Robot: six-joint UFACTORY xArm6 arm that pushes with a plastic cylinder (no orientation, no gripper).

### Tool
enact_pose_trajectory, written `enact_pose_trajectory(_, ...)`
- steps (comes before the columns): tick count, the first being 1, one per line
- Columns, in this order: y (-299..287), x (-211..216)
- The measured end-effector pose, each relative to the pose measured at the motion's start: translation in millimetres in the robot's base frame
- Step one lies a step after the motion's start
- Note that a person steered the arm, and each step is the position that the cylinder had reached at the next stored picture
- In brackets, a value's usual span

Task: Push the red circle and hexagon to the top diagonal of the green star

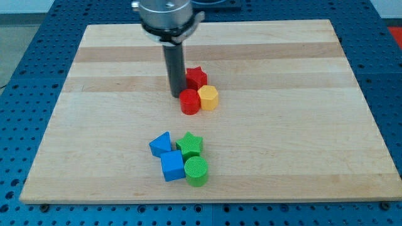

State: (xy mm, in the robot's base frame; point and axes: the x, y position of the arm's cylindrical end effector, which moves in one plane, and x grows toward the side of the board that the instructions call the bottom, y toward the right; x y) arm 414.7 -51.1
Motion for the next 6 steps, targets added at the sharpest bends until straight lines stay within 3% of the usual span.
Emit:
enact_pose_trajectory(2,-17.3,35.5)
enact_pose_trajectory(3,14.4,38.9)
enact_pose_trajectory(4,51.4,35.5)
enact_pose_trajectory(6,66.7,14.0)
